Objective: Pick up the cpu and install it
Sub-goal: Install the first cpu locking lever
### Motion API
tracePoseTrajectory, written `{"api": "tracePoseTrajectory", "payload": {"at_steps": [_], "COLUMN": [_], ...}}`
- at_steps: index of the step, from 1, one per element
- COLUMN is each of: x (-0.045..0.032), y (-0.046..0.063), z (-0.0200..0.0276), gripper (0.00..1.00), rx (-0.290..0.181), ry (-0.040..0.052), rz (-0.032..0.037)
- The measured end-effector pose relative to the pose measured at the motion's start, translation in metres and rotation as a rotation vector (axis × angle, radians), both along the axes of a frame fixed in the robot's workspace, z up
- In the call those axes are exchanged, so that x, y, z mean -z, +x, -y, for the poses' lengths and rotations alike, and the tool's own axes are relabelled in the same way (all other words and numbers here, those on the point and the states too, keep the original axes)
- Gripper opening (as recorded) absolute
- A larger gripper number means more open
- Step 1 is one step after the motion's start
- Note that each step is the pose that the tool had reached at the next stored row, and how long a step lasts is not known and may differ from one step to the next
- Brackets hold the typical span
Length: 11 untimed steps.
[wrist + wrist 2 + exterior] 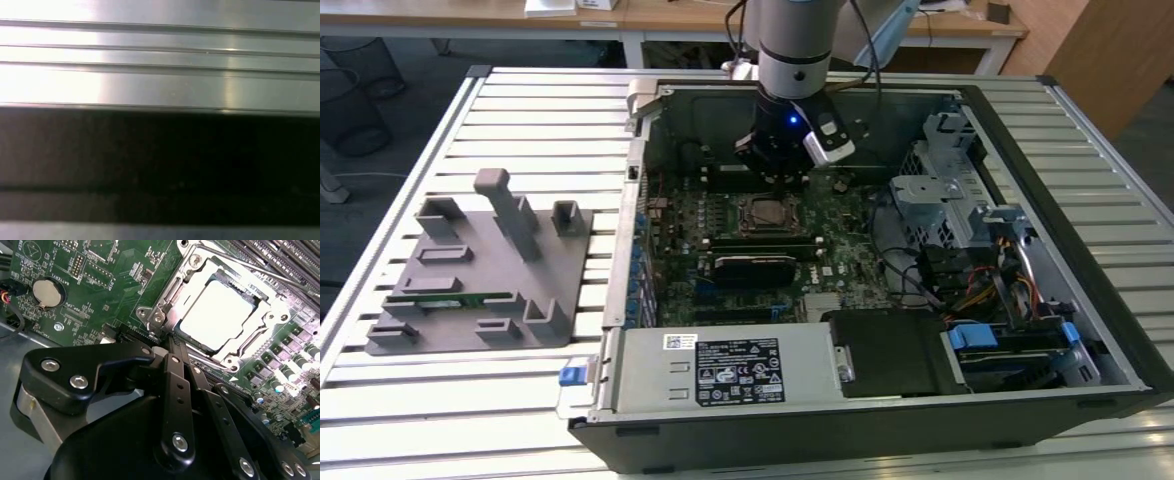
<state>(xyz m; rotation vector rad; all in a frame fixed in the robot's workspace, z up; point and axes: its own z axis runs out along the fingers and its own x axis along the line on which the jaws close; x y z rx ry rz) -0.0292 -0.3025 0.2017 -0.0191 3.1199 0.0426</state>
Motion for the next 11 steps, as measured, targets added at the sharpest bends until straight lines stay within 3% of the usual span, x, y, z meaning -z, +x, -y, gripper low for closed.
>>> {"api": "tracePoseTrajectory", "payload": {"at_steps": [11], "x": [0.0061], "y": [0.0009], "z": [0.0011], "gripper": [0.11], "rx": [0.000], "ry": [-0.0188], "rz": [-0.0069]}}
